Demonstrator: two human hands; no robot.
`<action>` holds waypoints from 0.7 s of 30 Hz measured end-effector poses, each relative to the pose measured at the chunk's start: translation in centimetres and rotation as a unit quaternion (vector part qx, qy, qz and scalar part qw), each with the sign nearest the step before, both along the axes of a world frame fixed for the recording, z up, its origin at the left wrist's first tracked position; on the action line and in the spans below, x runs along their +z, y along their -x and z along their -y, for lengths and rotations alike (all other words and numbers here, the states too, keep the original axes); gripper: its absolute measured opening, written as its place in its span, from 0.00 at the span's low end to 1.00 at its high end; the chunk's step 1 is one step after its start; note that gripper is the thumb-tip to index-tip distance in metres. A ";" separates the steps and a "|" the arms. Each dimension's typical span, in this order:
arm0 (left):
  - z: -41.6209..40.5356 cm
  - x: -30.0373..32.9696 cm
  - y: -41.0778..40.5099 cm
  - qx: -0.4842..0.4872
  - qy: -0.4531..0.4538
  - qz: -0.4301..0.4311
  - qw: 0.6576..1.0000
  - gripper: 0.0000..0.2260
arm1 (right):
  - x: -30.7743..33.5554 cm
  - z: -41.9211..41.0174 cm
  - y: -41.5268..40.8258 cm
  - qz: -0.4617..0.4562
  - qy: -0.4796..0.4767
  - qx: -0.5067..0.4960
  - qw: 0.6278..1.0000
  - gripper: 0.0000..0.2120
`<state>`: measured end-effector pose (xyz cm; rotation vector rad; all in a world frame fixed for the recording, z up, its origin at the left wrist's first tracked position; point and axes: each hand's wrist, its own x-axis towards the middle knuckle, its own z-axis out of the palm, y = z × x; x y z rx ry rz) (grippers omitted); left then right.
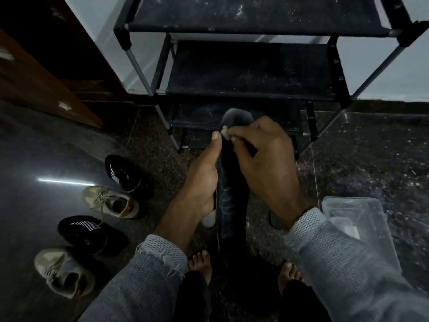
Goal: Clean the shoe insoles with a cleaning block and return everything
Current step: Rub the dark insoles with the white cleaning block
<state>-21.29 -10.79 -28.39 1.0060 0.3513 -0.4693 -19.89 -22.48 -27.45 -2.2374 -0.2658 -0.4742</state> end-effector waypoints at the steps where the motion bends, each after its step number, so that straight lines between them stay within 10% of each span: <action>1: -0.2 -0.1 -0.1 0.008 0.005 -0.004 1.000 0.24 | 0.1 -0.5 0.4 0.007 0.002 0.014 1.000 0.09; 21: -0.5 0.2 -0.2 0.047 0.074 -0.032 0.996 0.27 | -0.1 -0.9 0.9 -0.019 0.061 -0.010 0.998 0.07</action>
